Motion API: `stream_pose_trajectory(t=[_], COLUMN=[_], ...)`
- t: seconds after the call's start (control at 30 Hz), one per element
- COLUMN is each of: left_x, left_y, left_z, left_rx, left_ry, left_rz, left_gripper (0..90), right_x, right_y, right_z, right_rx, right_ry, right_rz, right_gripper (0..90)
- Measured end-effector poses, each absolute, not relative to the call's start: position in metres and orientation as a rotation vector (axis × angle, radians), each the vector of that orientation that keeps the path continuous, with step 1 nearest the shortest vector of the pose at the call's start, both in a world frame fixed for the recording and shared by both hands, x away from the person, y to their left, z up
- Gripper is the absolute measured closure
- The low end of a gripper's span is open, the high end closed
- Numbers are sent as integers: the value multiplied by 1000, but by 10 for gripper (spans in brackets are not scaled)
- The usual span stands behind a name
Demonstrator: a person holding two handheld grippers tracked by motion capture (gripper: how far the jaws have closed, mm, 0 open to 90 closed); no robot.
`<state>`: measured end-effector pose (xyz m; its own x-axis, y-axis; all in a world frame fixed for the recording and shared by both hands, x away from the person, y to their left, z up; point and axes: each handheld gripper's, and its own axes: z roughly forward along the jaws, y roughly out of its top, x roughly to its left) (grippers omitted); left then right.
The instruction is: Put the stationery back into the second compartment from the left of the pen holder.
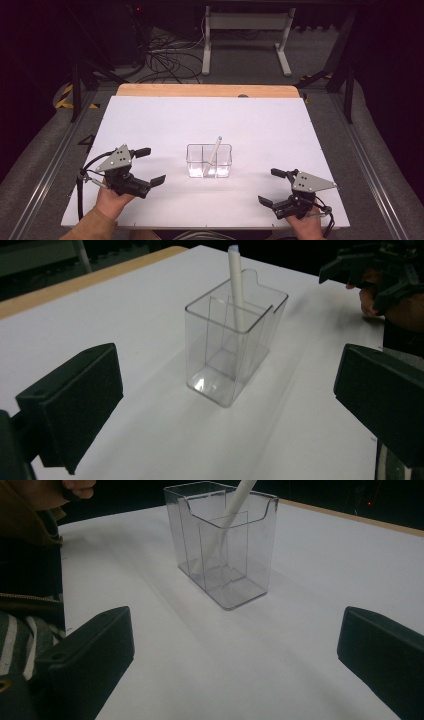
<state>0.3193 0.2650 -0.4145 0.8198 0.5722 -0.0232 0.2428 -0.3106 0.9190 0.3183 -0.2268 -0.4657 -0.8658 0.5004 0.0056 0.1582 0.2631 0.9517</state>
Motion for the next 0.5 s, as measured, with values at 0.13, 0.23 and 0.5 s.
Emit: stream_pose_trajectory(t=[0.13,0.23,0.5], left_x=[312,309,300], left_y=[272,280,296], left_z=[-430,-442,-467], left_rx=[1898,1881,1830], left_ry=[613,638,699], left_rz=[387,404,345], left_gripper=[3,4,8], right_x=[318,317,317], right_y=[-227,-227,-228], right_z=[-466,-466,-466], right_rx=[604,605,609], right_ry=[2244,2245,2250], right_rz=[1635,1629,1629], right_gripper=[23,23,23])
